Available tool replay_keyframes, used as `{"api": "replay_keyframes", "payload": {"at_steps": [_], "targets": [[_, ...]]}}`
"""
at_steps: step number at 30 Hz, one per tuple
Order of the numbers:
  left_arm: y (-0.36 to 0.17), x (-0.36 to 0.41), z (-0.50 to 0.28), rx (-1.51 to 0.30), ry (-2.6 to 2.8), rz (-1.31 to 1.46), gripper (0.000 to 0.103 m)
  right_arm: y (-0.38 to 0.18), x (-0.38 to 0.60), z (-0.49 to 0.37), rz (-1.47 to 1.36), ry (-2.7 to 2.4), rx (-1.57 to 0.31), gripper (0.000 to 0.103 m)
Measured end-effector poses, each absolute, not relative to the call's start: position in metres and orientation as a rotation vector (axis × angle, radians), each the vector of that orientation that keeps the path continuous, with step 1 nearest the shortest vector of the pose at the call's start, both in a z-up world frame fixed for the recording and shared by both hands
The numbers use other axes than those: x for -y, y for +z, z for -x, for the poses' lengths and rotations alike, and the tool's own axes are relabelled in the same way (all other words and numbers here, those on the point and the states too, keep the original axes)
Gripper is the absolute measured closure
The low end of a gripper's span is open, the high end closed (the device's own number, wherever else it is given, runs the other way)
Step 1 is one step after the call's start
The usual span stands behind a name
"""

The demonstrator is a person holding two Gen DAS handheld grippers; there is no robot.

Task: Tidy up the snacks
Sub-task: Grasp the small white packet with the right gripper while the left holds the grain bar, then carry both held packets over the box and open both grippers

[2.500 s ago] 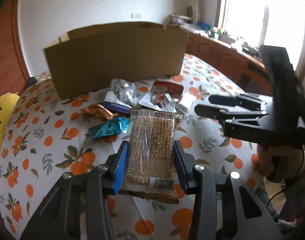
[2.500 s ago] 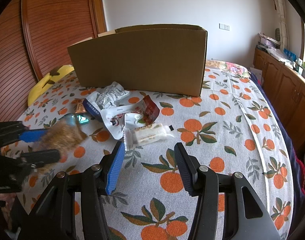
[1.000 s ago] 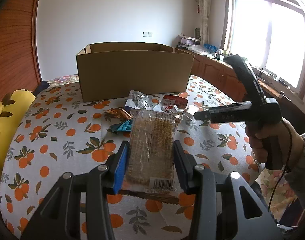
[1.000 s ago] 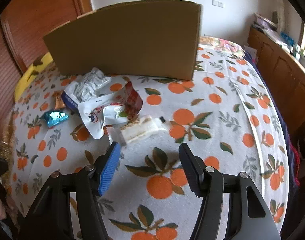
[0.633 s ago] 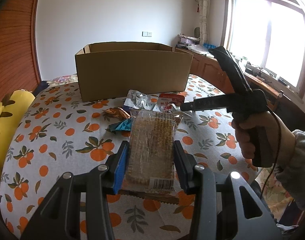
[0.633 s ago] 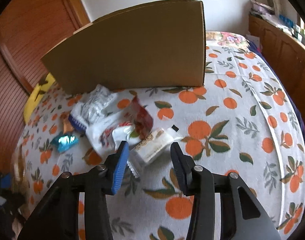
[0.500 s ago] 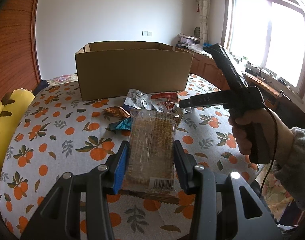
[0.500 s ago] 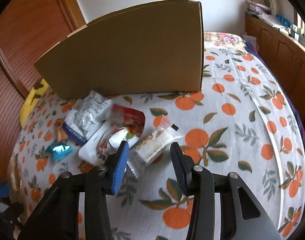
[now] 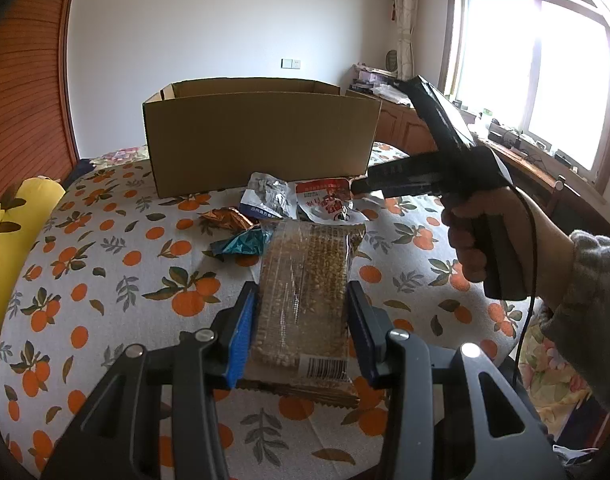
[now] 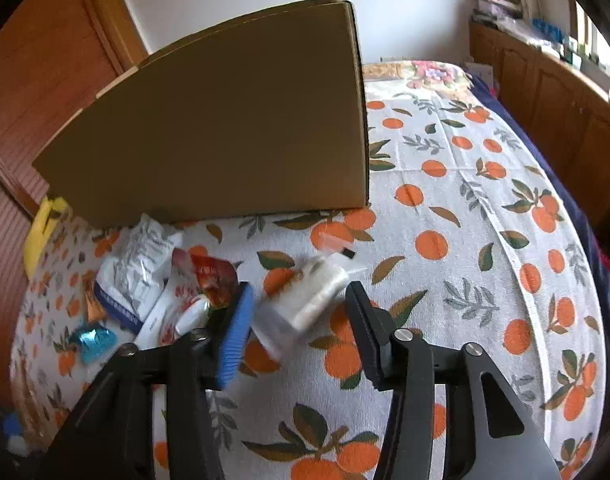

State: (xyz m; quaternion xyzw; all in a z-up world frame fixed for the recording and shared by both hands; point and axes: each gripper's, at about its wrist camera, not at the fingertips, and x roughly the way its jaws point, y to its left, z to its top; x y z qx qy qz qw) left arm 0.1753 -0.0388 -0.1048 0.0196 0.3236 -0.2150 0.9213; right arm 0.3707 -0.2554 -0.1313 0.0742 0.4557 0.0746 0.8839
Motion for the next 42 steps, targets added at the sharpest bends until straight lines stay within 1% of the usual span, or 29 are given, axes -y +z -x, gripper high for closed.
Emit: {"api": "replay_keyframes", "payload": {"at_steps": [4,7,8,9,10,11,12,18,26,35,42], "targets": [[-0.105,0.039,-0.175,-0.664,-0.441,-0.040,0.060,-0.130,0.256,-0.377,-0.192,0.165,-0.953,0.049],[-0.105,0.039,-0.175,-0.663,-0.441,-0.041,0.060,-0.131,0.257,-0.380,-0.178,0.154,-0.952,0.053],[-0.105,0.039,-0.175,-0.663,-0.441,-0.039,0.060,-0.130,0.255,-0.380,-0.156,0.148,-0.953,0.057],[-0.105,0.039,-0.175,-0.662,-0.439,-0.038,0.060,-0.130,0.254,-0.379,-0.136,0.140,-0.954,0.064],[-0.104,0.038,-0.175,-0.661,-0.439,-0.036,0.060,-0.131,0.253,-0.380,-0.112,0.129,-0.953,0.067],[-0.104,0.038,-0.175,-0.660,-0.439,-0.035,0.060,-0.131,0.251,-0.378,-0.075,0.114,-0.952,0.076],[-0.104,0.037,-0.175,-0.659,-0.437,-0.036,0.060,-0.132,0.250,-0.377,-0.050,0.104,-0.950,0.083],[-0.103,0.034,-0.175,-0.655,-0.429,-0.032,0.060,-0.128,0.250,-0.358,0.043,0.119,-0.926,0.083],[-0.099,0.039,-0.177,-0.643,-0.424,-0.044,0.060,-0.107,0.254,-0.315,0.061,0.180,-0.872,0.083],[-0.095,0.040,-0.176,-0.632,-0.410,-0.057,0.060,-0.105,0.255,-0.278,0.085,0.225,-0.842,0.083],[-0.095,0.036,-0.181,-0.628,-0.395,-0.047,0.060,-0.104,0.251,-0.265,0.081,0.252,-0.825,0.082]]}}
